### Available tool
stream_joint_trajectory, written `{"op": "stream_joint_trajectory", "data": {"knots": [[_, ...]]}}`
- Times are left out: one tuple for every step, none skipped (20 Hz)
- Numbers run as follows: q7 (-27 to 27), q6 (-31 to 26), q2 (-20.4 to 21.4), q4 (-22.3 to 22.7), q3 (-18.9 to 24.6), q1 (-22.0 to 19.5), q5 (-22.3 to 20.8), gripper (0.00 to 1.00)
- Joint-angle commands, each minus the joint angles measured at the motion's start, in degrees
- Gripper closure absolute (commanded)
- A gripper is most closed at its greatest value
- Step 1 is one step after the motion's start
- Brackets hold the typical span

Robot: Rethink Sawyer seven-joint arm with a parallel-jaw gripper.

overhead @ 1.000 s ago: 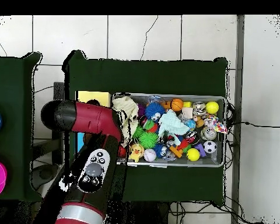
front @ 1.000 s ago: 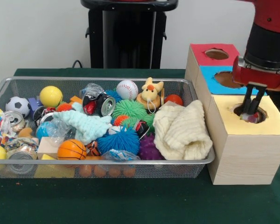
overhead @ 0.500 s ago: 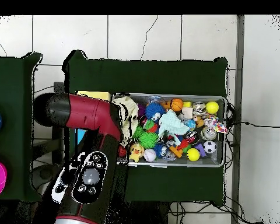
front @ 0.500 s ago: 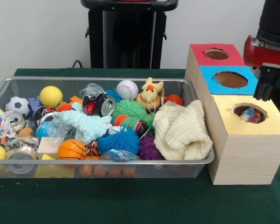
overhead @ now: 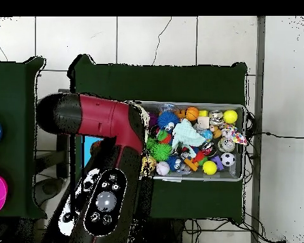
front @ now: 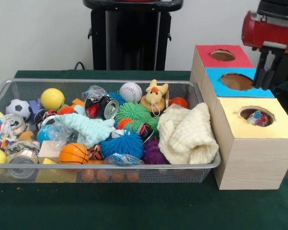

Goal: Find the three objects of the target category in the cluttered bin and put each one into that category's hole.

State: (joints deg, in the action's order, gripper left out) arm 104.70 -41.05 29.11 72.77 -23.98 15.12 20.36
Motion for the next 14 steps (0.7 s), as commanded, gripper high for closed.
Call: {"op": "stream_joint_trajectory", "data": {"knots": [[-1.73,-7.34,1.95,-0.92,0.98,-4.69,-6.92,1.00],[-2.14,-7.23,2.12,-1.13,0.93,-5.11,-7.83,1.00],[-2.67,-6.84,2.25,-1.24,0.85,-5.53,-8.89,1.00],[-3.03,-5.96,2.47,-1.06,0.77,-5.87,-9.96,1.00],[-3.62,-4.94,2.74,-0.89,0.74,-6.33,-11.14,1.00],[-4.23,-3.68,2.99,-0.76,0.79,-6.84,-12.31,1.00],[-5.08,-2.72,3.38,-0.63,1.09,-7.53,-13.42,1.00],[-5.80,-2.02,3.77,-0.53,1.45,-8.33,-14.61,1.00],[-6.74,-1.50,4.16,-0.27,2.03,-9.29,-15.62,1.00],[-7.85,-0.54,4.67,0.47,2.82,-10.38,-16.63,1.00],[-8.95,0.60,4.98,1.10,3.76,-11.60,-17.61,1.00],[-10.10,1.82,5.25,1.65,4.67,-12.83,-18.45,1.00],[-11.00,2.82,5.52,1.97,5.58,-13.98,-19.42,1.00],[-11.66,3.47,5.72,2.34,6.43,-15.11,-20.30,1.00]]}}
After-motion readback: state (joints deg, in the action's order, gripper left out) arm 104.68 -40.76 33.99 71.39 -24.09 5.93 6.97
